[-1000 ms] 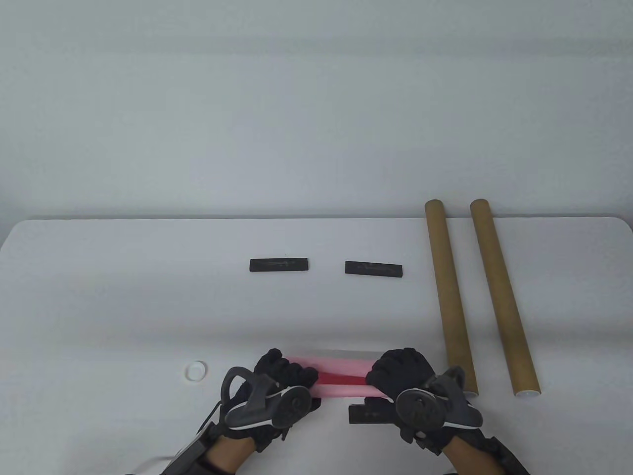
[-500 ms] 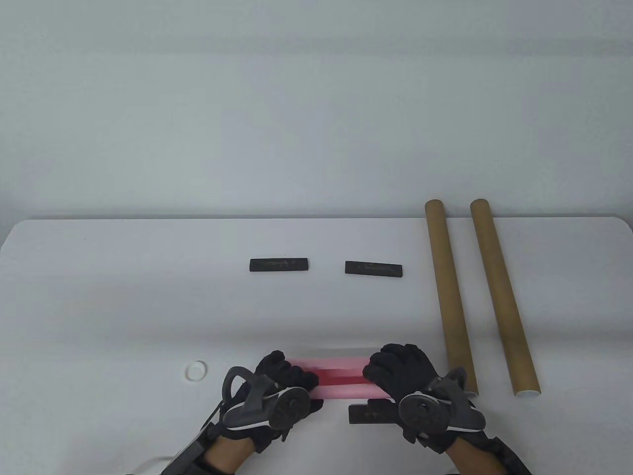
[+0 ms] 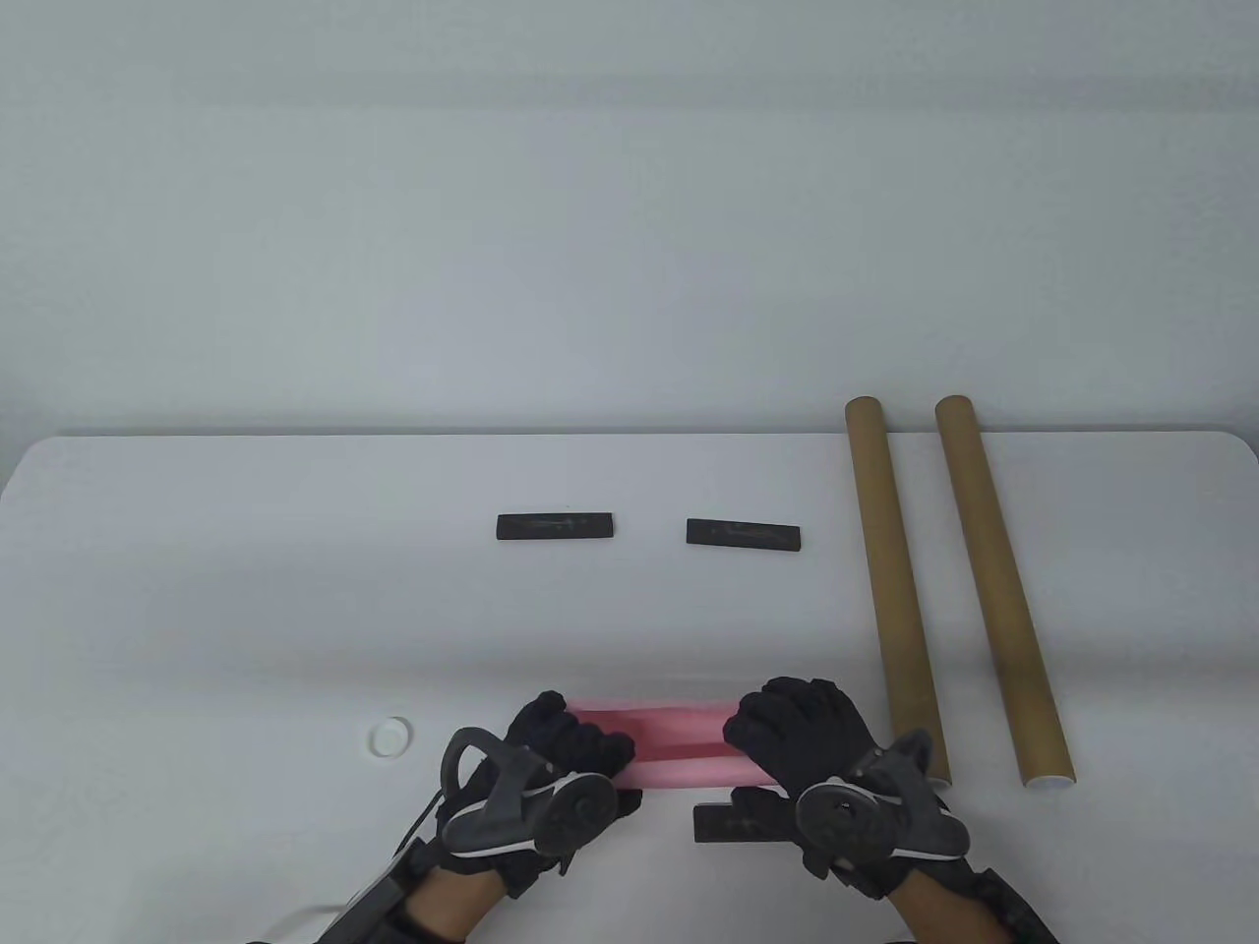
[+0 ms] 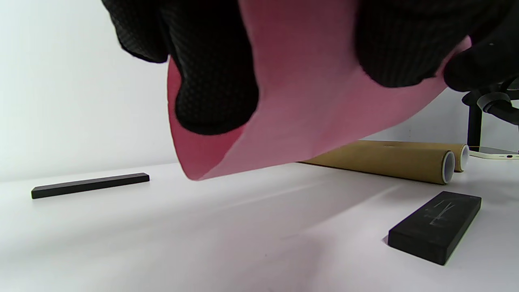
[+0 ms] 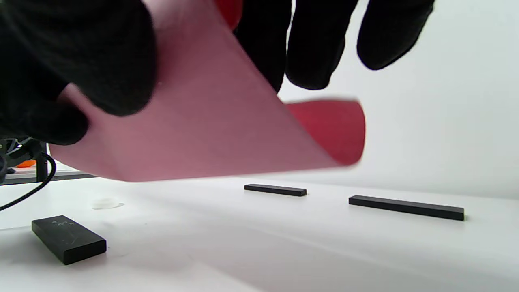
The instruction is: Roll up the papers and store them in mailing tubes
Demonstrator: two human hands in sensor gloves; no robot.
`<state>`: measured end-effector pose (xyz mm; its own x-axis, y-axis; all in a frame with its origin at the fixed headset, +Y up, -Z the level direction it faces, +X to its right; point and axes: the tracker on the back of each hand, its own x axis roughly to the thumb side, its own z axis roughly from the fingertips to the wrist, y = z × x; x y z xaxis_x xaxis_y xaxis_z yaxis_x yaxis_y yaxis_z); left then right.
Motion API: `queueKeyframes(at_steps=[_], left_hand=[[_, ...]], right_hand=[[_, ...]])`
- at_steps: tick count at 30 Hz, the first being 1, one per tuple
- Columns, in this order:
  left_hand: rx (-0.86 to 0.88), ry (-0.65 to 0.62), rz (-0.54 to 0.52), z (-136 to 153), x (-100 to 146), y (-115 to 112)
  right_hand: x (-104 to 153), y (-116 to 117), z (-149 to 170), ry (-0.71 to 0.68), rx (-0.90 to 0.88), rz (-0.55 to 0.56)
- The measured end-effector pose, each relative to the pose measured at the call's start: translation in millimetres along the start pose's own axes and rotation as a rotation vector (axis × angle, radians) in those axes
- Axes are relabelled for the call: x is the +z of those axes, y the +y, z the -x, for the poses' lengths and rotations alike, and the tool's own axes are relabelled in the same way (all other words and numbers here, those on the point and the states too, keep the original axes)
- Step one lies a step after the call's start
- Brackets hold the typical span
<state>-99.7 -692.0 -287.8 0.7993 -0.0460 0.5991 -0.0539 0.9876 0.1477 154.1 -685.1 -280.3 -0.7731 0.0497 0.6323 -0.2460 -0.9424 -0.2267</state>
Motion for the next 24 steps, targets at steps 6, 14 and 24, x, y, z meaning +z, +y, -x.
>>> queueKeyframes(at_steps=[6, 14, 24], left_hand=[[-0.082, -0.010, -0.043, -5.6, 2.5, 3.0], [-0.014, -0.005, 0.003, 1.3, -0.1, -2.1], [-0.071, -0.024, -0.033, -1.4, 1.1, 0.6]], right_hand=[[-2.4, 1.0, 6.5, -0.007, -0.104, -0.062], [0.0, -0.3, 2.4, 0.009, 0.005, -0.010], [-2.5, 3.9, 10.3, 0.017, -0.151, -0.082]])
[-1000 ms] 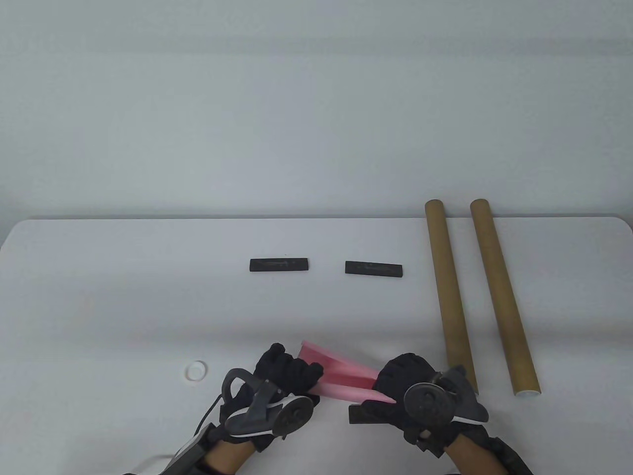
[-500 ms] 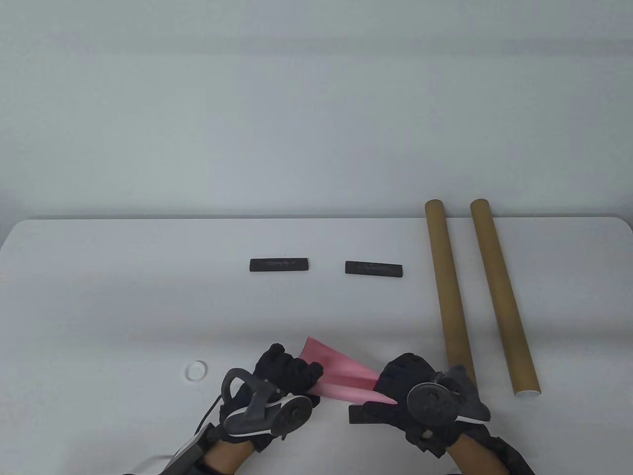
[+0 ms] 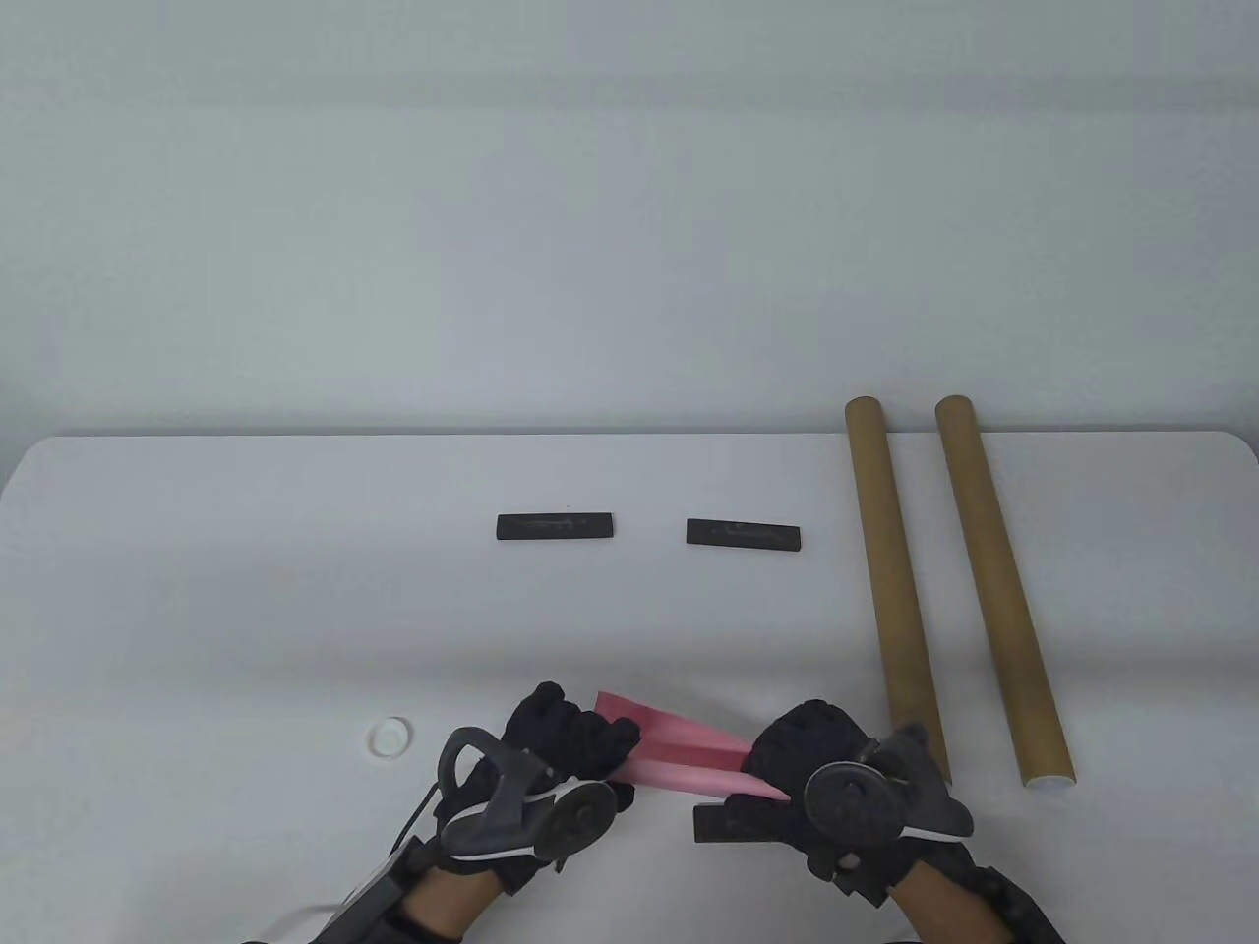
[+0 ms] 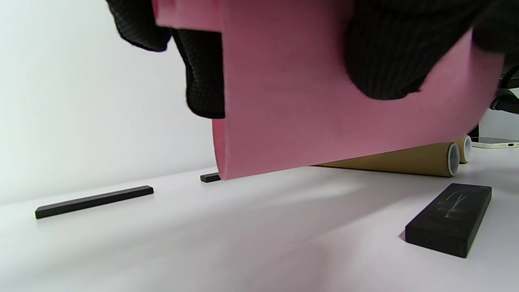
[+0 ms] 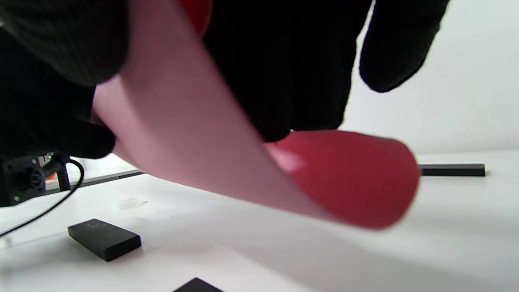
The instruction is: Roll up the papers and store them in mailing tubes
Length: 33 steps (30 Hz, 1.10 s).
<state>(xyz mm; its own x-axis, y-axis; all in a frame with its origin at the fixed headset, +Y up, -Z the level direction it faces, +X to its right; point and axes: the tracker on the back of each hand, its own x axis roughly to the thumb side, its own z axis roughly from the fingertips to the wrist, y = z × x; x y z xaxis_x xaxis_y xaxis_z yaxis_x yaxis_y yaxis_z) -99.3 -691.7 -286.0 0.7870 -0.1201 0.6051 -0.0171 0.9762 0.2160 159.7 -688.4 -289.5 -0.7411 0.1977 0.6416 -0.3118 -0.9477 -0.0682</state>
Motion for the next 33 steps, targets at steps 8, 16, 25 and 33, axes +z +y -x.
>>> queueKeyframes(at_steps=[8, 16, 25, 33], left_hand=[[0.063, 0.007, 0.024, 4.7, 0.1, -0.9], [0.011, -0.007, -0.007, 1.0, 0.1, 0.1], [0.001, -0.006, -0.003, 1.6, 1.2, 0.8], [0.063, 0.000, 0.009, 4.9, 0.9, 2.3]], right_hand=[[2.8, -2.6, -7.7, -0.024, 0.113, 0.065], [0.5, -1.3, -0.1, 0.002, 0.004, 0.005], [-1.9, 1.7, -3.4, 0.003, 0.058, 0.001], [0.8, 1.4, -8.3, -0.023, 0.133, 0.037]])
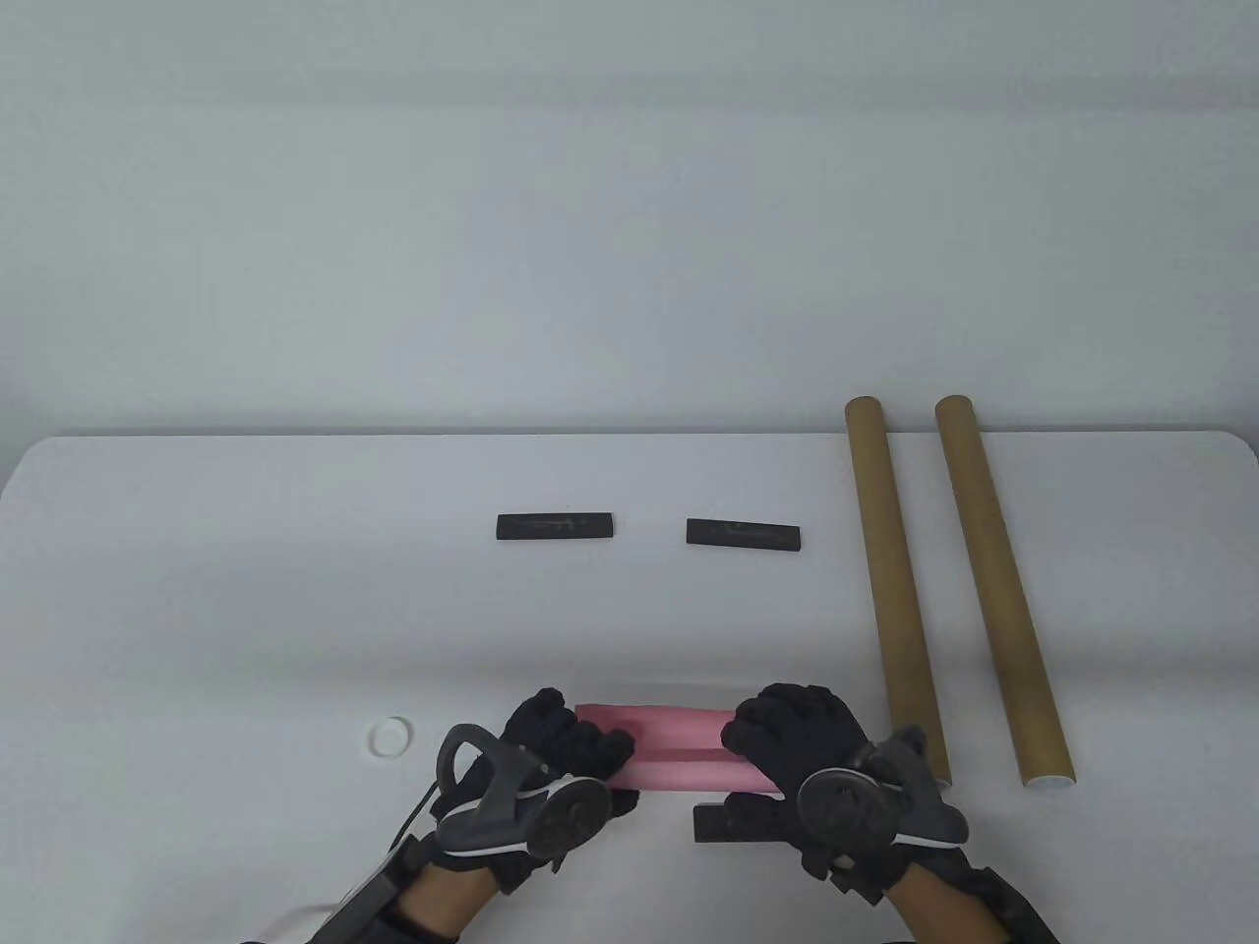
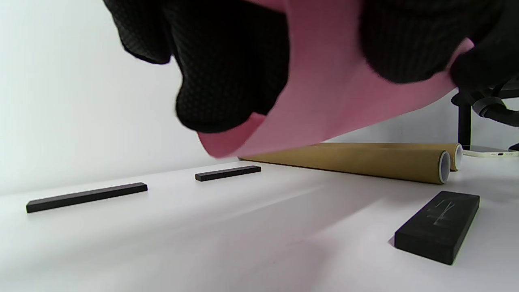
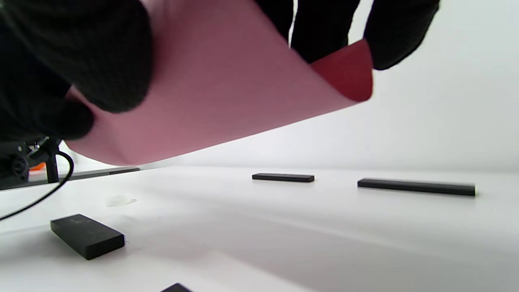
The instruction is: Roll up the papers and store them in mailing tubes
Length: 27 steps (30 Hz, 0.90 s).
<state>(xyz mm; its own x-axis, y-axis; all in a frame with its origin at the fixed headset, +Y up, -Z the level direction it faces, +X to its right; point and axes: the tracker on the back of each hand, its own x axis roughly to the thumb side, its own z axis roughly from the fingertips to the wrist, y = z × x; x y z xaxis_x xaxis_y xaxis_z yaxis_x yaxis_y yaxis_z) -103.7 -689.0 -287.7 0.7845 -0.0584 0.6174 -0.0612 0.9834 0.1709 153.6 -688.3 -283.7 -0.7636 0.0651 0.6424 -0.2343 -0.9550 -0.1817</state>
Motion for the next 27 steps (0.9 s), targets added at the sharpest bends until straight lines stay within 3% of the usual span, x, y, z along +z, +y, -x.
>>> queueKeyframes(at_steps=[9, 14, 22, 27], left_hand=[[-0.051, -0.014, -0.013, -3.1, 0.1, 1.8], [-0.011, 0.019, -0.002, 2.3, 0.6, 1.4], [-0.070, -0.008, -0.020, -4.1, 1.5, 4.3], [-0.007, 0.025, -0.002, 2.1, 1.4, 3.7]], right_hand=[[-2.0, -0.5, 1.4, 0.020, -0.104, -0.013], [1.1, -5.1, -3.7, 0.003, 0.043, 0.065], [-1.2, -0.8, 2.1, 0.022, -0.074, 0.007], [0.9, -5.2, -1.8, 0.016, 0.044, 0.071]])
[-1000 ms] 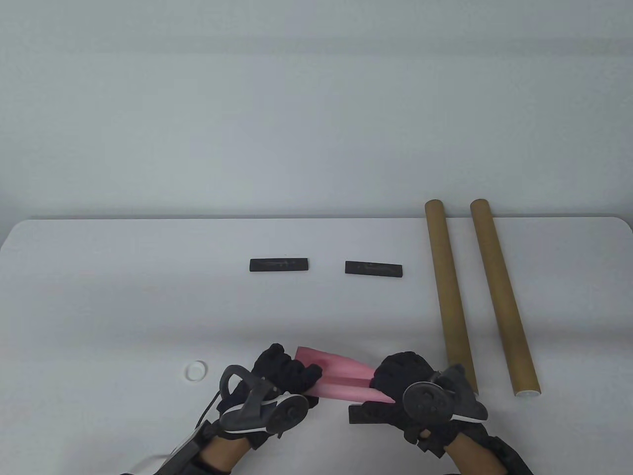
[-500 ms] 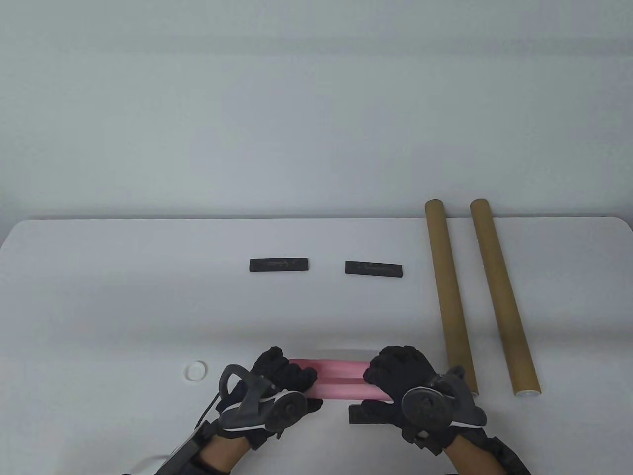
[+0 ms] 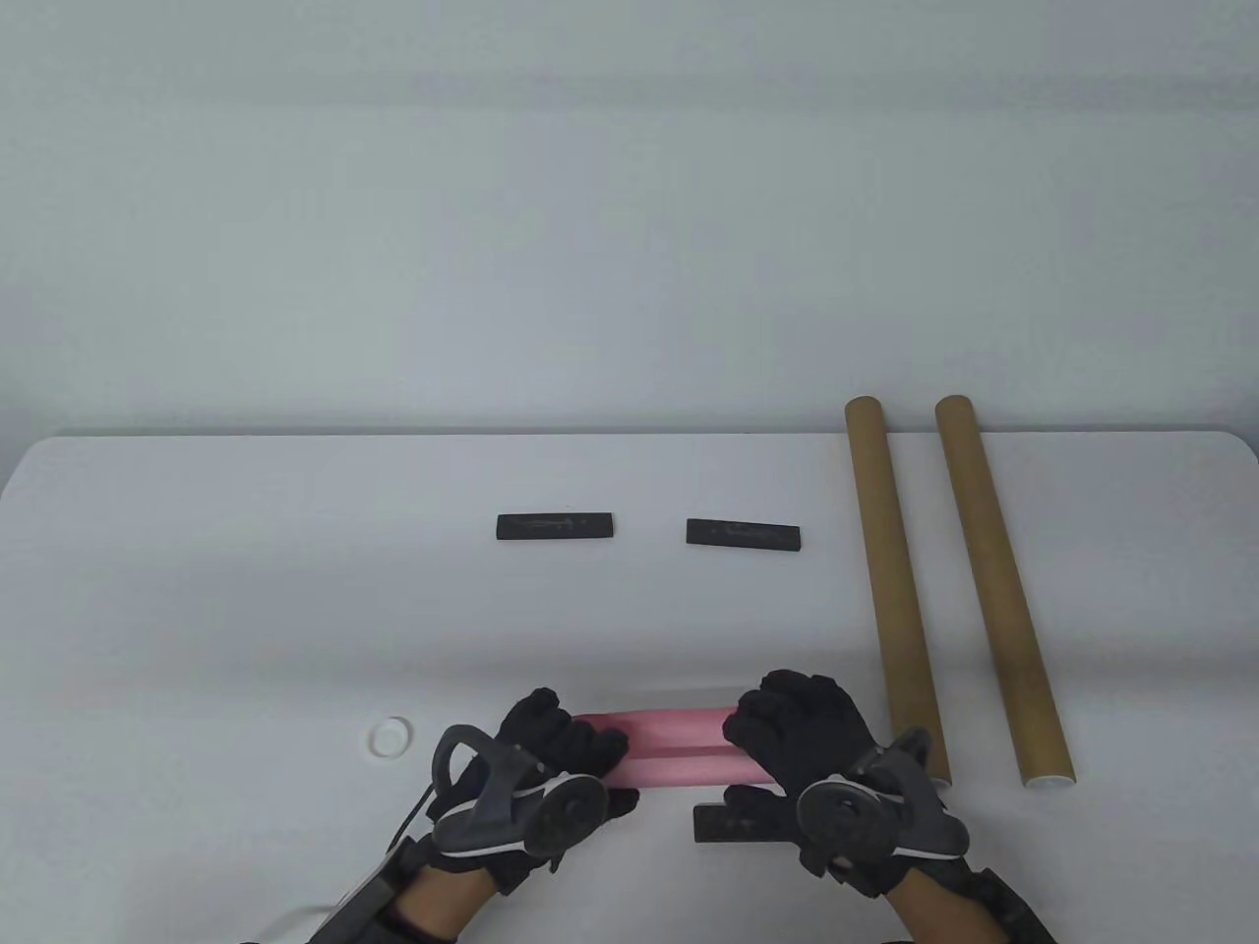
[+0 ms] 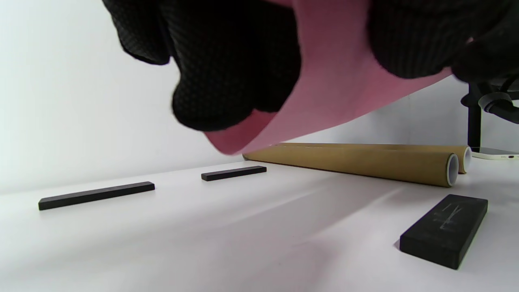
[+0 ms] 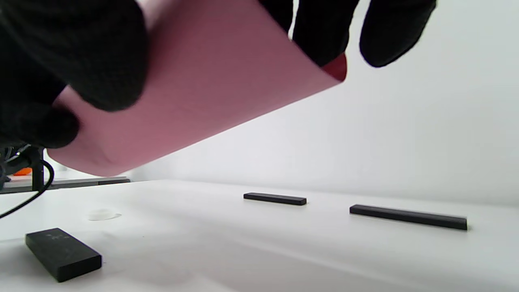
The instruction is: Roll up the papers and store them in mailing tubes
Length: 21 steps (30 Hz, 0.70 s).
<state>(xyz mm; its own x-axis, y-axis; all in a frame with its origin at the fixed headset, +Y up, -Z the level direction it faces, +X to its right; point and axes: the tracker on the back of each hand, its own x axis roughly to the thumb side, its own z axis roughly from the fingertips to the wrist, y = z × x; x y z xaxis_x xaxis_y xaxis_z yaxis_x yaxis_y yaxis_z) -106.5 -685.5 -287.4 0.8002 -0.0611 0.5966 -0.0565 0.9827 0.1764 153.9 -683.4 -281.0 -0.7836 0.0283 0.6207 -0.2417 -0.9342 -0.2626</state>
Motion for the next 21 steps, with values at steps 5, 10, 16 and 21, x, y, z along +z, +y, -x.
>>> queueKeyframes(at_steps=[5, 10, 16, 21], left_hand=[[-0.053, -0.012, -0.015, -3.4, 1.0, -0.9], [-0.050, -0.046, -0.021, -6.3, 1.9, 1.7], [0.003, -0.021, -0.001, -2.6, 0.3, 0.9], [-0.066, -0.017, -0.033, -6.2, 2.5, 2.7]], right_hand=[[-1.6, 2.2, 1.6, 0.004, -0.046, -0.041], [-1.5, 2.4, 4.1, 0.013, -0.124, -0.045], [-0.3, 0.8, -1.1, -0.006, 0.005, -0.012], [-2.1, 3.0, 1.2, 0.001, -0.073, -0.053]])
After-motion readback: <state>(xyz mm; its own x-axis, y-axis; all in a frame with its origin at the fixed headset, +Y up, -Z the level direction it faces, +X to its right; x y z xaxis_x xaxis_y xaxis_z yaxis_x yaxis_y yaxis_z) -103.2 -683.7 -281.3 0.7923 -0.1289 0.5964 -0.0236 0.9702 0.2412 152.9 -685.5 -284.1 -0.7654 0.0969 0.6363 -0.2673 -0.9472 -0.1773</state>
